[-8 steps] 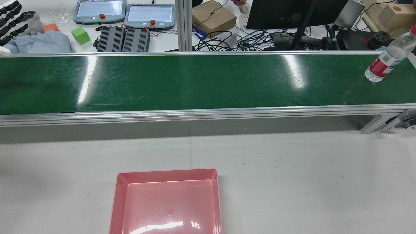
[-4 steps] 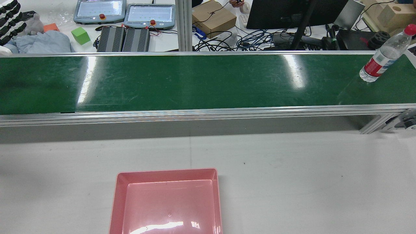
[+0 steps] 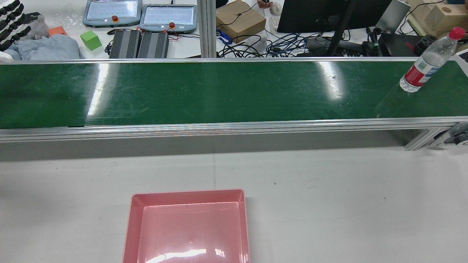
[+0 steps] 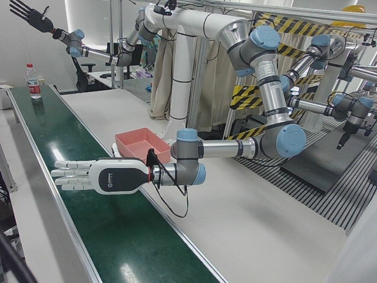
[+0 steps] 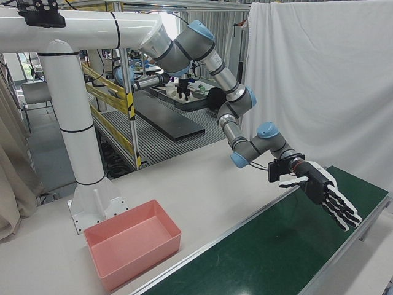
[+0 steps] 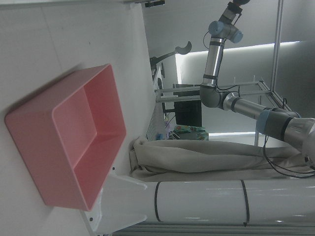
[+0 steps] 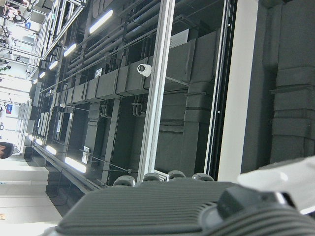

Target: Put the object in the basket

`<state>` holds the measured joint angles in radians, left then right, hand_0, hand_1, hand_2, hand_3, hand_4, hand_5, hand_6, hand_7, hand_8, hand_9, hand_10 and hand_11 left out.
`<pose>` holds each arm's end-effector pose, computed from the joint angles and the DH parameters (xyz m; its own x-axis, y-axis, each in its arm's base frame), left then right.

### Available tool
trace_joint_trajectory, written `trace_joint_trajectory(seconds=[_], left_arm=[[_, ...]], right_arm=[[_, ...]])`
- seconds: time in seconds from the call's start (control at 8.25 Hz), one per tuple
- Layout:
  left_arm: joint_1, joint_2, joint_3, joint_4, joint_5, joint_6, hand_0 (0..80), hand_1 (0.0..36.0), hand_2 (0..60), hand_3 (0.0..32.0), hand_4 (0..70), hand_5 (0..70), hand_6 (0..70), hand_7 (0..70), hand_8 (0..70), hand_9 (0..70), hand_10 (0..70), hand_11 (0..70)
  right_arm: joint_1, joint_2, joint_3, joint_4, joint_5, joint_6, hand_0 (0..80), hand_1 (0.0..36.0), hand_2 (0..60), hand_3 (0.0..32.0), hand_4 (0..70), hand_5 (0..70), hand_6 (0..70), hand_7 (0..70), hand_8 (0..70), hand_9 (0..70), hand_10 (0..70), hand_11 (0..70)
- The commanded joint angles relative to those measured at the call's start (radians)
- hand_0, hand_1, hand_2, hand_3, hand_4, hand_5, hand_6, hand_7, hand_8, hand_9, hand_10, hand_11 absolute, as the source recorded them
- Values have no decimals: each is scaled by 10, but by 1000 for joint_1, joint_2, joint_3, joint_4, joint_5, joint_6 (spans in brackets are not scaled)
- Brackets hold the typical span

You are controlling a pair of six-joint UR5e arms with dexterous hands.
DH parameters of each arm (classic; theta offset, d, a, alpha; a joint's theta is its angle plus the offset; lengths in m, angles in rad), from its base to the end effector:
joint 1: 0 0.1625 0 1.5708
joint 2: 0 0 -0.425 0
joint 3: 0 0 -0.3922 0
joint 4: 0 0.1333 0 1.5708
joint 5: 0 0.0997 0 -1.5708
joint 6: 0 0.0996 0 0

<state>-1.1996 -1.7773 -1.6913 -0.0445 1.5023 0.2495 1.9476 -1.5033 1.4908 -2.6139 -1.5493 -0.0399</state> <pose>0.0825 -0.5982 0.5093 -0.9559 -0.2096 -0.2060 0.1077 0.4025 -0.9091 0.3307 -0.4677 0.6291 -0.9148 -0.4032 0.0241 -0.2180 0.4424 -0.8699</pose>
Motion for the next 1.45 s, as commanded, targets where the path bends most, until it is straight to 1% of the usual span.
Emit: trace_joint_trajectory(seconds=[0.0, 0.36, 0.48, 1.09, 1.33], left_arm=[[0, 1, -2, 0, -1, 1, 584, 185, 0, 0, 0, 78, 14, 0, 2, 20, 21, 57], [3, -4, -4, 0, 1, 1, 577, 180, 0, 0, 0, 80, 17, 0, 4, 23, 23, 59], [2, -8, -7, 0, 1, 1, 581, 186, 0, 0, 30, 87, 29, 0, 23, 34, 33, 73], [8, -22, -10, 9, 1, 4, 584, 191, 0, 0, 33, 93, 28, 0, 19, 31, 31, 69], [6, -21, -25, 17, 1, 2, 592, 198, 0, 0, 31, 93, 26, 0, 20, 30, 31, 71]], right_arm=[[-1, 0, -1, 0, 0, 0, 0, 0, 0, 0, 0, 0, 0, 0, 0, 0, 0, 0], [-1, 0, 0, 0, 0, 0, 0, 0, 0, 0, 0, 0, 0, 0, 0, 0, 0, 0], [-1, 0, 0, 0, 0, 0, 0, 0, 0, 0, 0, 0, 0, 0, 0, 0, 0, 0], [1, 0, 0, 0, 0, 0, 0, 0, 0, 0, 0, 0, 0, 0, 0, 0, 0, 0], [-1, 0, 0, 0, 0, 0, 0, 0, 0, 0, 0, 0, 0, 0, 0, 0, 0, 0]])
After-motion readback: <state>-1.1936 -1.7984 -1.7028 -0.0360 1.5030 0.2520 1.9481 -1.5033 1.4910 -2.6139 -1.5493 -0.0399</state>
